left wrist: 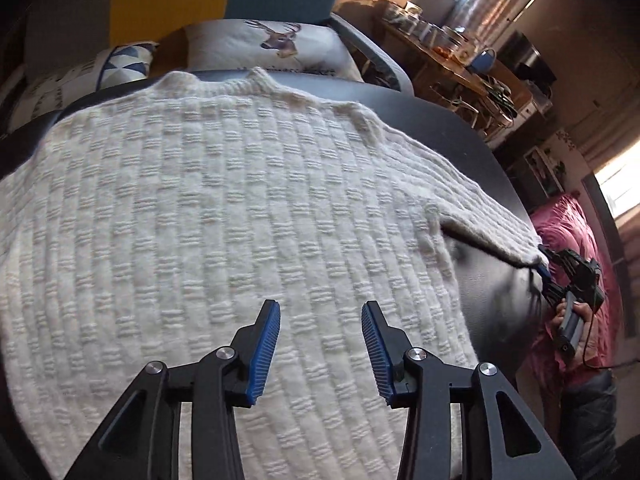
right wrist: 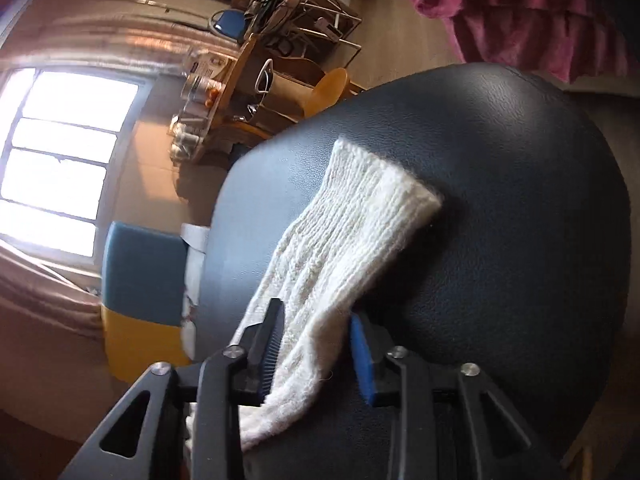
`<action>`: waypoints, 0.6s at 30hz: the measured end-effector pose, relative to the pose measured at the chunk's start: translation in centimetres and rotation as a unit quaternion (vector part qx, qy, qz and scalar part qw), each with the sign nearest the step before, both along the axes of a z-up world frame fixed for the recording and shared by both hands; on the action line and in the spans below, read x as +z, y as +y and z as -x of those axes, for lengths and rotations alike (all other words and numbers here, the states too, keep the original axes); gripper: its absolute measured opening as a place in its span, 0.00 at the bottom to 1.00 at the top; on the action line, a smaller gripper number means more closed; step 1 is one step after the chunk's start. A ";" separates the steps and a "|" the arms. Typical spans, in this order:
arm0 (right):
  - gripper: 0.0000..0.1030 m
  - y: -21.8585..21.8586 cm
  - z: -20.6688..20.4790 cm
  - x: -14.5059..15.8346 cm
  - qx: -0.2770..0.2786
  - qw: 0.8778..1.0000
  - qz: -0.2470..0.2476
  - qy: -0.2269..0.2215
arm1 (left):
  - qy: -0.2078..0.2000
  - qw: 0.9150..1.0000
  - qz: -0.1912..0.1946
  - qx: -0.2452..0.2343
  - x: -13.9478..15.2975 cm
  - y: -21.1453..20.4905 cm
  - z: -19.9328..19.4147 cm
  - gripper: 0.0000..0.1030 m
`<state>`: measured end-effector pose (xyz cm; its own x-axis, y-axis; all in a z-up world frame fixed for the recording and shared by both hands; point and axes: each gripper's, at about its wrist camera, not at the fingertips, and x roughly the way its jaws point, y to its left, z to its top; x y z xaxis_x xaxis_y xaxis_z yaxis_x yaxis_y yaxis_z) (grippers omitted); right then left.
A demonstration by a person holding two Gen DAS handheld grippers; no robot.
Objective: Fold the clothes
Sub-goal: 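Grasp the other sleeve cuff with the right gripper while the left gripper pinches the cuff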
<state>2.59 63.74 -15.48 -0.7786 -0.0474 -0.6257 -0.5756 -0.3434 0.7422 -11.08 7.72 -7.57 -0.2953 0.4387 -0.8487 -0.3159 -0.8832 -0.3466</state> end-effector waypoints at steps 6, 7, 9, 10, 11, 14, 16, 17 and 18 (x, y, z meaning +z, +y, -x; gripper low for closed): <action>0.10 -6.9 4.6 3.9 0.176 0.964 -0.199 -0.013 | -0.003 0.996 -0.039 -0.074 2.1 7.9 1.8 0.46; 0.10 -8.1 5.2 4.0 0.200 0.955 -0.217 -0.022 | -0.011 0.995 -0.052 -0.086 2.3 9.4 2.3 0.48; 0.10 -9.5 5.9 3.5 0.229 0.946 -0.227 -0.030 | -0.033 0.991 -0.073 -0.111 2.6 13.0 3.6 0.50; 0.10 -9.9 5.9 3.3 0.237 0.943 -0.229 -0.030 | -0.040 0.989 -0.079 -0.121 2.7 15.0 4.2 0.51; 0.10 -10.2 5.9 3.1 0.245 0.941 -0.232 -0.030 | -0.050 0.986 -0.087 -0.132 2.7 16.8 4.7 0.51; 0.10 -10.8 6.3 2.5 0.266 0.933 -0.238 -0.032 | -0.097 0.974 -0.125 -0.164 2.3 22.6 6.1 0.59; 0.10 -11.1 6.7 2.3 0.279 0.928 -0.245 -0.035 | -0.134 0.966 -0.134 -0.174 1.4 26.1 6.9 0.60; 0.10 -11.4 6.7 2.4 0.285 0.924 -0.254 -0.038 | -0.148 0.962 -0.140 -0.182 1.0 27.7 7.2 0.60; 0.10 -11.7 6.7 2.5 0.292 0.918 -0.263 -0.041 | -0.161 0.957 -0.146 -0.191 0.5 29.2 7.6 0.60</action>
<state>-4.08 52.04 -12.98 -0.6653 -0.1155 -0.7375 -0.2258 -0.9105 0.3463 -18.64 36.95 -7.02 0.1904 0.6946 -0.6938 -0.4308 -0.5759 -0.6948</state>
